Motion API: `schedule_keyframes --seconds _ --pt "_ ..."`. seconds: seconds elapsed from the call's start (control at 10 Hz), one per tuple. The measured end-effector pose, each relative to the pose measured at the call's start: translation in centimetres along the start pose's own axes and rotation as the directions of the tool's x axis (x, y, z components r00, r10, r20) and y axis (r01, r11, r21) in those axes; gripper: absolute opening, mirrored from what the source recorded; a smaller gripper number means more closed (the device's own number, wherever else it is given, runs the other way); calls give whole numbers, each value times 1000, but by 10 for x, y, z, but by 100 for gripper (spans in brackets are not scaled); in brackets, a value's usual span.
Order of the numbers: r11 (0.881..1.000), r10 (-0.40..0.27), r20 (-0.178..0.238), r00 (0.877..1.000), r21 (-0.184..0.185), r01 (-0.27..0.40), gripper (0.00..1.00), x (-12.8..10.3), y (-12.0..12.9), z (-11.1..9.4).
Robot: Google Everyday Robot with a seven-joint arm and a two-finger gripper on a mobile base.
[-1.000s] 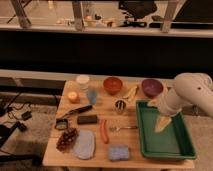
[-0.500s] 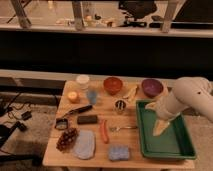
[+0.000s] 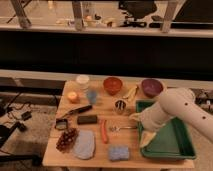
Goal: Wipe red bowl with towel
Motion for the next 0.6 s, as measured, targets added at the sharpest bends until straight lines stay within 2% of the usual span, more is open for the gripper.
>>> schedule_keyframes --seconds 0.2,0.6 --pt "998 -61 26 998 -30 61 80 -31 -4 26" --pt "993 -105 40 994 -47 107 80 -77 -16 64"
